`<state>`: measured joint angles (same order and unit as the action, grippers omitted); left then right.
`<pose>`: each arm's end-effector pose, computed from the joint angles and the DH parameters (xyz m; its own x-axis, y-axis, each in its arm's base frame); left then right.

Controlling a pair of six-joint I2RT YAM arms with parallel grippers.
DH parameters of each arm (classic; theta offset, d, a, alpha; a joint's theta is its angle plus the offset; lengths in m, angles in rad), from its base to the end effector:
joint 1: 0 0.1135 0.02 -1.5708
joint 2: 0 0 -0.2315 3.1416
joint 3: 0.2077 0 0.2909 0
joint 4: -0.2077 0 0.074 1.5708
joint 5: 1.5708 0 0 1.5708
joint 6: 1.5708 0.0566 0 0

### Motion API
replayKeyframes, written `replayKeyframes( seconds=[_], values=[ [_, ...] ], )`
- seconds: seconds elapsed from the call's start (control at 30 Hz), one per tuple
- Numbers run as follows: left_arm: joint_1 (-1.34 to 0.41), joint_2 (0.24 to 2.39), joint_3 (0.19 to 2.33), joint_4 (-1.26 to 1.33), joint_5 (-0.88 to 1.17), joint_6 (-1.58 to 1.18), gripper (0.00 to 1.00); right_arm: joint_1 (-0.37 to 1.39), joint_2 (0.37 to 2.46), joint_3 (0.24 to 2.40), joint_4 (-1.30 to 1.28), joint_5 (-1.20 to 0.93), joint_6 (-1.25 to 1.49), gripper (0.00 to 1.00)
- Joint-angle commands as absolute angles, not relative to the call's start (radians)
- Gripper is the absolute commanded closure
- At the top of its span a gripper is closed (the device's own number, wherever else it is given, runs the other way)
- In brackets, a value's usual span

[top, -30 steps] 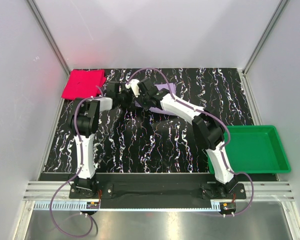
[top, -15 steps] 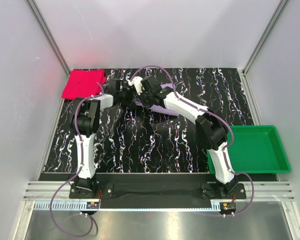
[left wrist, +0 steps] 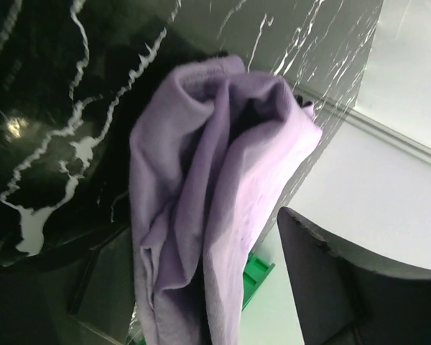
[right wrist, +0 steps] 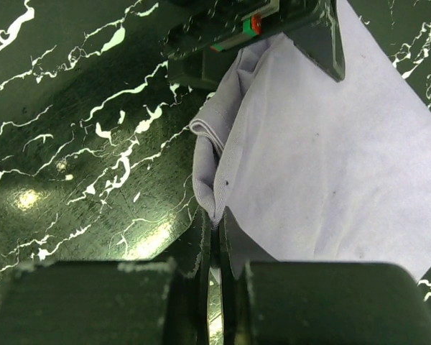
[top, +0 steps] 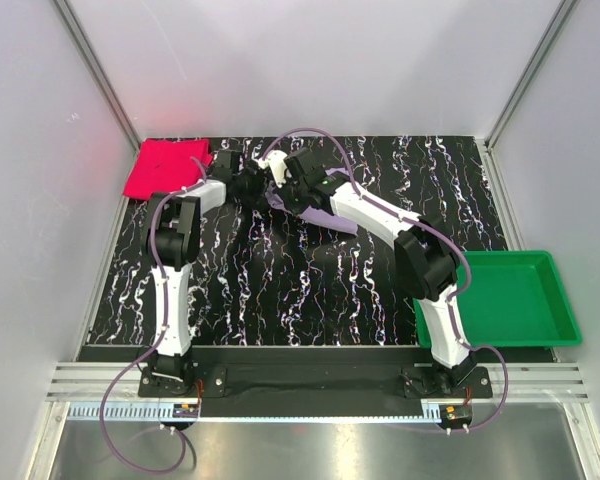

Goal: Fold and stack the t-shirts
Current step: Neatly place the folded tshirt to the corner

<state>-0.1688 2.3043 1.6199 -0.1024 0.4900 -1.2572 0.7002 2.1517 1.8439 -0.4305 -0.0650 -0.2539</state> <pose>0.5091 -0.1138 0.0642 -0.6680 -0.7376 0.0992 -0.5172 0.3643 -0.7745 0.4052 0.3463 0.1901 -0.3274 -0.6037 -0.7269 -0.7872 0.5997 -0.1435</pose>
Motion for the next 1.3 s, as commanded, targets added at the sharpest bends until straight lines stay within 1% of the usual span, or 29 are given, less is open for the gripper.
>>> replayKeyframes(
  seconds=[0.0, 0.1, 0.13, 0.2, 0.23, 0.3, 0.33, 0.37, 0.4, 0.47, 0.5, 0.53, 0.6, 0.67, 0.7, 0.77, 0.83, 0.87, 0.93, 1.03, 1.07, 1.13, 1.27],
  values=[
    [-0.147, 2.375, 1.621, -0.163, 0.394, -1.21, 0.26, 0.698, 2.08, 1.833, -0.387, -0.089, -0.242, 1.0],
    [-0.147, 2.41, 1.67, -0.149, 0.423, -1.195, 0.35, 0.698, 2.091, 1.838, -0.391, -0.118, -0.232, 0.99],
    [-0.147, 2.413, 1.68, -0.143, 0.429, -1.19, 0.44, 0.698, 2.097, 1.842, -0.397, -0.124, -0.229, 0.98],
    [-0.149, 2.414, 1.706, -0.135, 0.42, -1.158, 0.54, 0.698, 2.103, 1.848, -0.403, -0.13, -0.219, 0.96],
    [-0.149, 2.419, 1.718, -0.132, 0.423, -1.143, 0.66, 0.698, 2.103, 1.85, -0.405, -0.13, -0.209, 0.93],
    [-0.147, 2.422, 1.762, -0.155, 0.422, -1.079, 0.79, 0.698, 2.112, 1.876, -0.439, -0.121, -0.151, 0.7],
    [-0.147, 2.425, 1.779, -0.156, 0.423, -1.054, 0.87, 0.699, 2.114, 1.894, -0.501, -0.117, -0.137, 0.61],
    [-0.146, 2.425, 1.802, -0.214, 0.413, -0.99, 1.0, 0.699, 2.112, 1.926, -0.535, -0.1, -0.1, 0.5],
    [-0.144, 2.422, 1.845, -0.238, 0.402, -0.948, 1.0, 0.701, 2.105, 1.943, -0.575, -0.059, -0.078, 0.46],
    [-0.146, 2.392, 1.864, -0.287, 0.393, -0.829, 1.0, 0.699, 2.079, 1.974, -0.704, -0.009, -0.037, 0.38],
    [-0.146, 2.378, 1.88, -0.308, 0.378, -0.783, 1.0, 0.699, 2.028, 1.973, -0.731, 0.059, -0.014, 0.29],
    [-0.146, 2.364, 1.89, -0.334, 0.364, -0.735, 1.0, 0.699, 2.002, 1.967, -0.754, 0.092, -0.006, 0.22],
    [-0.146, 2.323, 1.919, -0.431, 0.327, -0.593, 1.0, 0.698, 1.927, 1.95, -0.842, 0.152, 0.046, 0.11],
    [-0.135, 2.287, 1.959, -0.519, 0.312, -0.478, 1.0, 0.698, 1.878, 1.905, -0.922, 0.166, 0.061, 0.06],
    [-0.133, 2.272, 1.97, -0.541, 0.301, -0.438, 1.0, 0.698, 1.815, 1.876, -0.936, 0.185, 0.069, 0.05],
    [-0.126, 2.243, 1.98, -0.587, 0.246, -0.347, 1.0, 0.696, 1.74, 1.748, -0.914, 0.184, 0.096, 0.05],
    [-0.126, 2.197, 1.98, -0.603, 0.209, -0.283, 1.0, 0.696, 1.634, 1.665, -0.879, 0.144, 0.118, 0.03],
    [-0.126, 2.186, 1.993, -0.632, 0.168, -0.22, 1.0, 0.696, 1.605, 1.596, -0.87, 0.129, 0.141, 0.0],
    [-0.127, 2.157, 2.003, -0.655, 0.132, -0.16, 1.0, 0.696, 1.524, 1.504, -0.848, 0.091, 0.167, 0.0],
    [-0.127, 2.122, 2.011, -0.69, 0.026, -0.034, 1.0, 0.696, 1.439, 1.416, -0.832, 0.072, 0.181, 0.0],
    [-0.127, 2.114, 2.01, -0.695, -0.039, -0.014, 1.0, 0.695, 1.422, 1.398, -0.825, 0.072, 0.183, 0.0],
    [-0.124, 2.089, 2.003, -0.693, -0.095, 0.017, 1.0, 0.696, 1.382, 1.35, -0.819, 0.064, 0.189, 0.0],
    [-0.118, 2.056, 1.973, -0.586, -0.181, 0.107, 1.0, 0.695, 1.339, 1.287, -0.811, 0.057, 0.184, 0.0]
  ],
)
